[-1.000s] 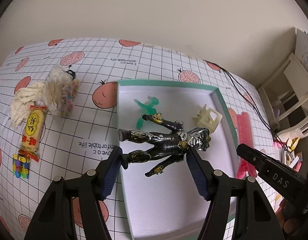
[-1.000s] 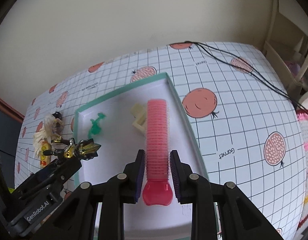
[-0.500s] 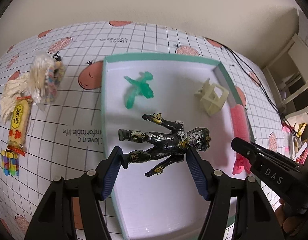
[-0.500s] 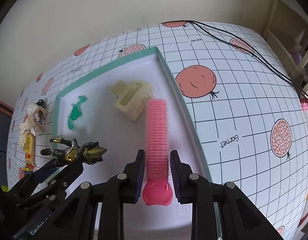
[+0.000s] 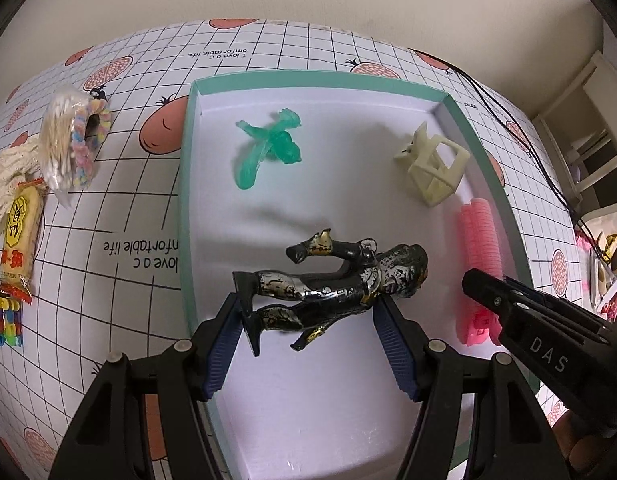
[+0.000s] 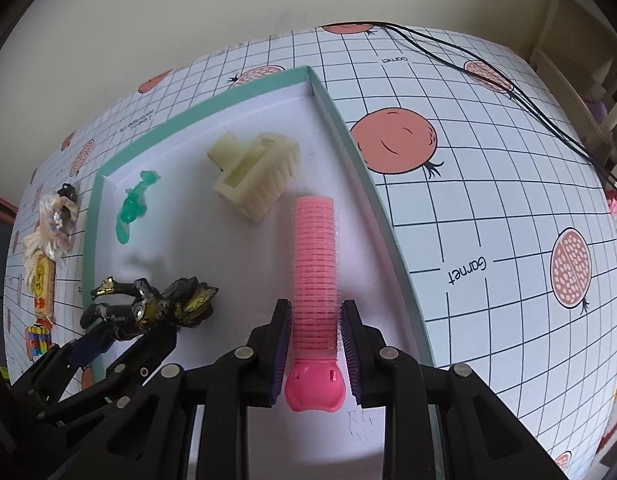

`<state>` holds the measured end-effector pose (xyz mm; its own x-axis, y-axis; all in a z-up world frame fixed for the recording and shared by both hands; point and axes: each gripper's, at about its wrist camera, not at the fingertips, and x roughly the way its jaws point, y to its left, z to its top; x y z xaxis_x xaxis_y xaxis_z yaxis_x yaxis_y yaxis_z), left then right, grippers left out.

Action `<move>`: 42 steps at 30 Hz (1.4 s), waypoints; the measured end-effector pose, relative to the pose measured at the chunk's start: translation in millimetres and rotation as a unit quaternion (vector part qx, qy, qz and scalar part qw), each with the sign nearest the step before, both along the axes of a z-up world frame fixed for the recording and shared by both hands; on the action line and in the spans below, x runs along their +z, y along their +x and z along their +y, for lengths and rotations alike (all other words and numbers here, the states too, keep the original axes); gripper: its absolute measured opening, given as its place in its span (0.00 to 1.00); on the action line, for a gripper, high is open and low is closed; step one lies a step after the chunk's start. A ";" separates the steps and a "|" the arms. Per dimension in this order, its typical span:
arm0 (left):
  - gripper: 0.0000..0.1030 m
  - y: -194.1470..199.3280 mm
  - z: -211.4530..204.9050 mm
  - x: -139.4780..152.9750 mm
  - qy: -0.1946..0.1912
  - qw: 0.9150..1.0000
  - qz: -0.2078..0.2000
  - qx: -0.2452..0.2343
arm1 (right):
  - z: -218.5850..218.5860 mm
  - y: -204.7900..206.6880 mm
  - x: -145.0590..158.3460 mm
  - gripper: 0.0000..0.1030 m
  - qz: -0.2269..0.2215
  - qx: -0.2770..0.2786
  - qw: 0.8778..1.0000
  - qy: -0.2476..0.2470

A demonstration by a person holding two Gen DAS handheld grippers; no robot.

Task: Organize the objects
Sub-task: 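Carry the roller and action figure into the tray and open both grippers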

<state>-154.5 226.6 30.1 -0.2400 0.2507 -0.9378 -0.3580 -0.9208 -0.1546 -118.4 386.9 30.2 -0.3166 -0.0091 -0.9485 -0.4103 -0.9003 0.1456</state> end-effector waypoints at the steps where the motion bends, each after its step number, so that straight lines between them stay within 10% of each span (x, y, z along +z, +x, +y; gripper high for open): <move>1: 0.66 0.6 -0.2 0.1 0.000 1.000 0.000 0.000 | -0.5 -0.2 -0.6 0.26 -0.001 0.000 1.000 0.000; 13: 0.66 -2.7 -2.4 2.1 0.003 1.000 -0.011 0.001 | -2.6 -1.0 1.9 0.29 -0.002 0.000 1.000 -0.003; 17: 0.66 -3.4 -0.5 5.9 0.000 1.000 -0.009 -0.002 | 1.1 -2.2 3.3 0.43 0.001 0.000 1.000 -0.007; 42: 0.67 -11.3 -33.4 64.5 0.030 0.998 0.046 0.035 | -13.8 -4.8 63.8 0.43 0.059 0.019 0.998 0.017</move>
<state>-165.8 193.3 94.5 -0.3439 0.2846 -0.8948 -0.3077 -0.9345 -0.1790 -123.2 373.1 94.1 -0.4268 0.0080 -0.9043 -0.3573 -0.9201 0.1604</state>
